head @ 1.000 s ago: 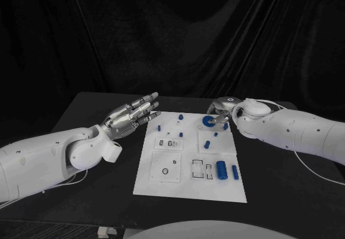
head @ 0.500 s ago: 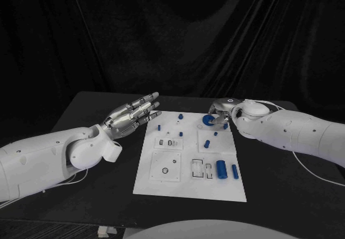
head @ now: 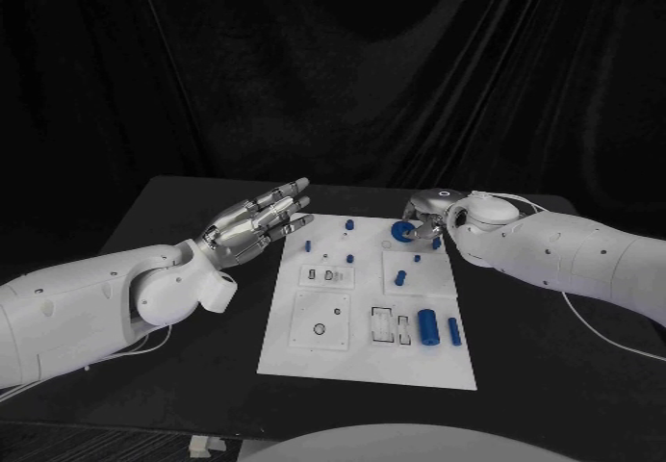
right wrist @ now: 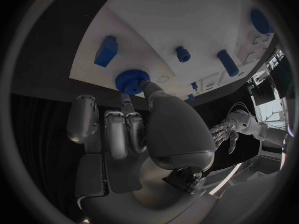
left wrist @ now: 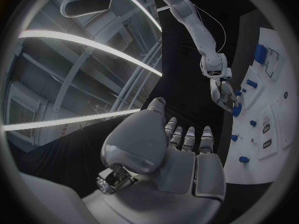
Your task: Assemble the parts on the task board
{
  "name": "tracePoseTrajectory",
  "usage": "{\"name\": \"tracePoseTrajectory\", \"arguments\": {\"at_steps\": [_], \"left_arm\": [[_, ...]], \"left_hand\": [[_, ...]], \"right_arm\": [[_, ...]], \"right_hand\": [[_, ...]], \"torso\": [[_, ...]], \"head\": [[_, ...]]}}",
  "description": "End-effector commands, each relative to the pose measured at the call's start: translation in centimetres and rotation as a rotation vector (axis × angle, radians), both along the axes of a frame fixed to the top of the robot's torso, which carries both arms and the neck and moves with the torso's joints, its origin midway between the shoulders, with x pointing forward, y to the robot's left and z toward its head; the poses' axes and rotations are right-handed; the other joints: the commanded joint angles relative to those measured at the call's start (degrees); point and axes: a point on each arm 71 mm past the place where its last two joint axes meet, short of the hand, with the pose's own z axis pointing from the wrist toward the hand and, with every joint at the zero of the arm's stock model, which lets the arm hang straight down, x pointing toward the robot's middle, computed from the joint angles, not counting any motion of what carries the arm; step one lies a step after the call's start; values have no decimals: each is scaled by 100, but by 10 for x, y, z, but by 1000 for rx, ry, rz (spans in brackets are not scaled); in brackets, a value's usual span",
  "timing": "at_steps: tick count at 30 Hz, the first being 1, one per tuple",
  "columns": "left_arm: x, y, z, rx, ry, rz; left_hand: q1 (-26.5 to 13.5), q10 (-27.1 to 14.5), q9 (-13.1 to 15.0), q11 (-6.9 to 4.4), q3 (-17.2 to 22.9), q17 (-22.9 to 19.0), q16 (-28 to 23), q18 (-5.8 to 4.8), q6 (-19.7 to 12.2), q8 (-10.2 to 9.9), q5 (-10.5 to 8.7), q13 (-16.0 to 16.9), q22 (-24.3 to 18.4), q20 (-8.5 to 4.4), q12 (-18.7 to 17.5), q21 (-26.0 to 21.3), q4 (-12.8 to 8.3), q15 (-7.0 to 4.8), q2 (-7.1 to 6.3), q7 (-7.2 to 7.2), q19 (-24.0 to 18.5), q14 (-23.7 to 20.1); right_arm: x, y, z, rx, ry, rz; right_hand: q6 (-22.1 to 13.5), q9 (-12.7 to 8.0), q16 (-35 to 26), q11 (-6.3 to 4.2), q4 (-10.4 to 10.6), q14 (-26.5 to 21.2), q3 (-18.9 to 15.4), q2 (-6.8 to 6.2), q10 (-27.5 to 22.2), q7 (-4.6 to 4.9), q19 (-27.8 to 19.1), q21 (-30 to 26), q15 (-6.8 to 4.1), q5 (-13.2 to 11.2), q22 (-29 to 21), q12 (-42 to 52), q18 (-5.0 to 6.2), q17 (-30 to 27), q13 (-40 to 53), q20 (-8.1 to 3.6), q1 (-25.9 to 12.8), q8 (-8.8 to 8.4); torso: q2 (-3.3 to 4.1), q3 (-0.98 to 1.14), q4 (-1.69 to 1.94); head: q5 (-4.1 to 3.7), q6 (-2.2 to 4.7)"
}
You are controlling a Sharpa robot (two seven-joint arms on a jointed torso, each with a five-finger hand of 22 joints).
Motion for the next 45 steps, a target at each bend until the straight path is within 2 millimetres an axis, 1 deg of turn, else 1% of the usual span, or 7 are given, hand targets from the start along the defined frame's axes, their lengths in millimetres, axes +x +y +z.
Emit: {"name": "tracePoseTrajectory", "arguments": {"at_steps": [1, 10, 18, 29, 34, 38, 45], "left_arm": [[-1, -2, 1, -18, -1, -13], [-2, -2, 1, -18, 1, -16], [-2, 1, 1, -15, 2, -10], [-3, 3, 1, -11, 2, -1], [-3, 3, 1, -10, 1, -1], [-2, 2, 1, -10, 2, -3], [-2, 0, 0, -10, 2, -6]], "left_hand": [[51, 2, 3, 31, 4, -8, -21, 91, -21, 20, 31, -6, -8, 39, -20, -20, -44, 47, 22, 26, 16, -2], [47, 4, 3, 46, 19, -8, -21, 91, -27, 22, 34, -4, -8, 66, -17, -20, -60, 74, 25, 36, 16, -2], [46, 8, 4, 66, 29, -8, -21, 91, -24, 27, 38, 0, -8, 78, -9, -20, -78, 84, 21, 48, 16, -2], [44, 14, 7, 83, 33, -8, -21, 92, -10, 35, 38, 5, -8, 87, -1, -20, -96, 92, 10, 66, 16, -2], [42, 17, 6, 90, 34, -8, -21, 92, -12, 36, 39, 7, -8, 90, 3, -20, -102, 95, 7, 71, 16, -2], [42, 17, 6, 90, 34, -8, -21, 92, -12, 36, 39, 7, -8, 90, 3, -20, -102, 95, 7, 71, 16, -2], [41, 19, 6, 92, 35, -8, -21, 92, -14, 36, 39, 8, -8, 91, 5, -20, -105, 97, 6, 72, 16, -2]], "right_arm": [[-4, 0, -8, -12, 31, 14], [-6, 0, -9, -8, 39, 31], [-11, -1, -5, 13, 21, 48], [-19, 11, 27, 61, -31, 107], [-23, 28, 42, 84, -47, 155], [-24, 43, 45, 90, -39, 186], [-20, 68, 44, 90, -29, 229]], "right_hand": [[143, 92, 15, 26, -80, 606, 56, 7, 600, -28, -8, -29, 21, 133, 241, 20, 19, 1509, 1507, 25, 122, 73], [530, 372, 15, 16, -262, 606, 171, -92, 600, -77, 21, -27, 9, 490, 291, 20, 12, 1509, 1507, 12, 206, 306], [574, 498, 15, 35, -287, 606, 174, -123, 600, -85, 41, -17, 17, 611, 314, 20, 6, 1509, 1507, 15, 181, 385], [585, 622, 15, 56, -256, 606, 166, -151, 600, -83, 80, 9, 31, 730, 348, 20, -3, 1509, 1507, 25, 101, 446], [583, 643, 15, 59, -245, 606, 165, -155, 600, -83, 97, 27, 34, 747, 364, 20, -8, 1509, 1507, 27, 80, 454], [577, 655, 15, 60, -236, 606, 162, -159, 600, -81, 101, 28, 34, 752, 366, 20, -8, 1509, 1507, 28, 65, 455], [540, 668, 15, 64, -225, 606, 168, -160, 600, -75, 111, 35, 37, 758, 374, 20, -10, 1509, 1507, 30, 49, 441]], "torso": [[1, 2, 3], [-1, -1, 9], [-4, -7, -1], [-4, -5, -6], [-19, -19, -4], [-5, -10, -7], [-8, -15, -11]], "head": [[4, -2], [8, -13], [38, -10], [58, -47], [54, -53], [54, -41], [56, -42]]}}
